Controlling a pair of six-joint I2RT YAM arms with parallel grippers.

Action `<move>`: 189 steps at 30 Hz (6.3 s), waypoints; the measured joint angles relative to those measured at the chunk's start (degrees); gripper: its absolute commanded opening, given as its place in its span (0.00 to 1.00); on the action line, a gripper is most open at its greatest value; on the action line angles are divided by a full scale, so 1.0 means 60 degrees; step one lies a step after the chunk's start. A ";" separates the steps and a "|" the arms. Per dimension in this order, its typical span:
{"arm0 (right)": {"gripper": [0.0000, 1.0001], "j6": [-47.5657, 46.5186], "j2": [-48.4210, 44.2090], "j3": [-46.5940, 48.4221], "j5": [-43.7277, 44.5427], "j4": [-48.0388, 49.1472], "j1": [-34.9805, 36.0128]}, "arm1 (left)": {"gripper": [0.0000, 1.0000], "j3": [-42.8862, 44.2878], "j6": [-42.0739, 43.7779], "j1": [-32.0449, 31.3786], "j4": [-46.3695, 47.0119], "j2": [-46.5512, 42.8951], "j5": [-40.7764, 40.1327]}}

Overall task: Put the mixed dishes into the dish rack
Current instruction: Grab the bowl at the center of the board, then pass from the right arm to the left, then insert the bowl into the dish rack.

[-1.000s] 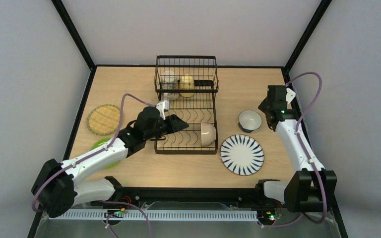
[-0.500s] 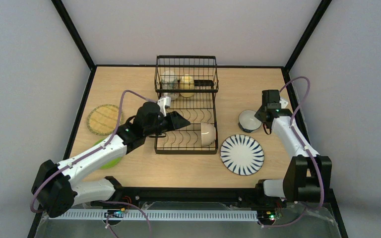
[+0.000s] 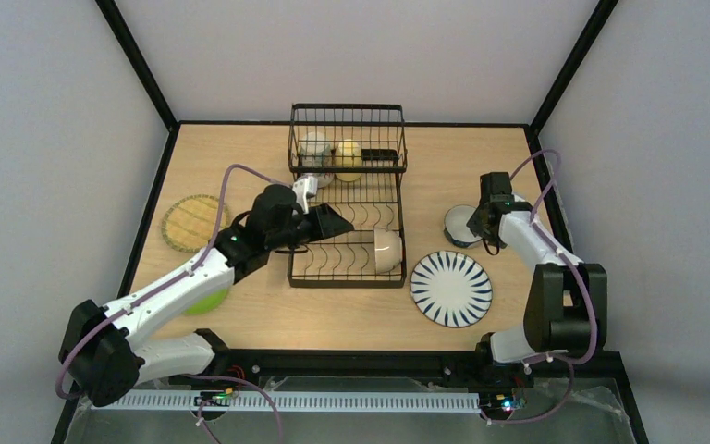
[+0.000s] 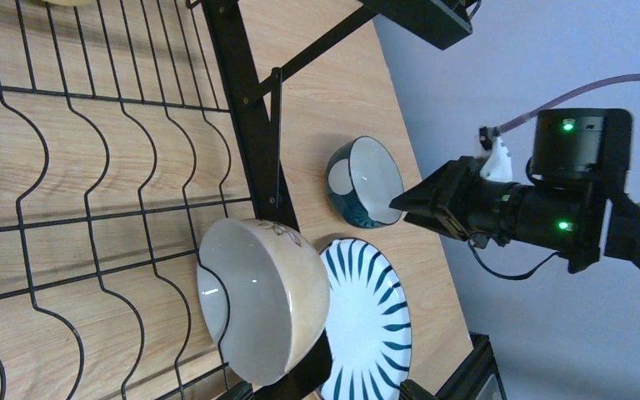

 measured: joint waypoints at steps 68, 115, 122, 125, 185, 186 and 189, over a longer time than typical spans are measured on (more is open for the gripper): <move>0.00 -0.9522 -0.3289 -0.0007 0.7952 0.7213 0.5264 | 0.98 0.8251 -0.5905 -0.0444 -0.1195 0.5213 0.2215; 0.00 -1.1901 -0.3836 -0.0725 0.7672 0.9326 0.6280 | 0.96 1.3023 -0.7231 -0.1228 -0.1829 0.8674 0.1388; 0.00 -1.2520 -0.3639 -0.0769 0.7730 0.9763 0.6670 | 0.94 1.3092 -0.7209 -0.1239 -0.2098 0.8739 0.1417; 0.00 -1.2713 -0.3555 -0.0820 0.7832 0.9883 0.6768 | 0.92 1.3307 -0.7209 -0.1242 -0.2157 0.8947 0.1439; 0.61 -1.0553 -0.4003 -0.0441 0.7879 0.7766 0.7559 | 0.02 1.1591 -0.6386 -0.1126 -0.0131 0.8885 0.2055; 0.62 -1.0342 -0.4044 -0.0346 0.7843 0.7541 0.7573 | 0.02 1.1489 -0.6368 -0.1122 -0.0106 0.8797 0.2025; 0.65 -0.9741 -0.4182 -0.0087 0.7723 0.6910 0.7588 | 0.02 1.1326 -0.6313 -0.1118 -0.0007 0.8626 0.2000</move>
